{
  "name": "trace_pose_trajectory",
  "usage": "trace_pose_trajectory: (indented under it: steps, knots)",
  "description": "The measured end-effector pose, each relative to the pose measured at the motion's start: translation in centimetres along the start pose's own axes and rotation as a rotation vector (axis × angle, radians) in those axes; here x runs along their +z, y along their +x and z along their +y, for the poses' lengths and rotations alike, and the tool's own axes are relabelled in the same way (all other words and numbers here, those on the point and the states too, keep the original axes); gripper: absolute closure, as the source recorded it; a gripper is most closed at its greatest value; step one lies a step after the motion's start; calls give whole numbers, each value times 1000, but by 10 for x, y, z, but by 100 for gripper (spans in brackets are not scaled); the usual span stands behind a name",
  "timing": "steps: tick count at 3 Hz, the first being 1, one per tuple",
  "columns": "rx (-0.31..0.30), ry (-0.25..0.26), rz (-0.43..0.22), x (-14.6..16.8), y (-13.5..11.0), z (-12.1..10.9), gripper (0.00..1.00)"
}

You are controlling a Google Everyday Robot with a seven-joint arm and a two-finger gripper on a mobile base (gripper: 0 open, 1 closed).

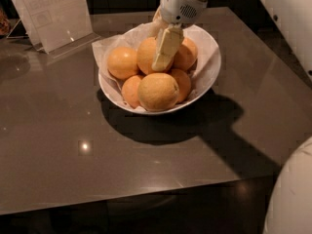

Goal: Pick orange from white bowl

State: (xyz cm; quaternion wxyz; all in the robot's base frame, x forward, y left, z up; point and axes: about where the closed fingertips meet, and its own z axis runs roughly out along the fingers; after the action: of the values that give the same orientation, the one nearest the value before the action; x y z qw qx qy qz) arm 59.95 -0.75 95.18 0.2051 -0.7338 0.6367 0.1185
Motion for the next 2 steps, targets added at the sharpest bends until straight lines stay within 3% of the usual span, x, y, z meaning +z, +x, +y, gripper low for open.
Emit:
trace_pose_trajectory:
  steps: [2]
  knots:
    - [29, -28, -26, 15, 10, -3, 26]
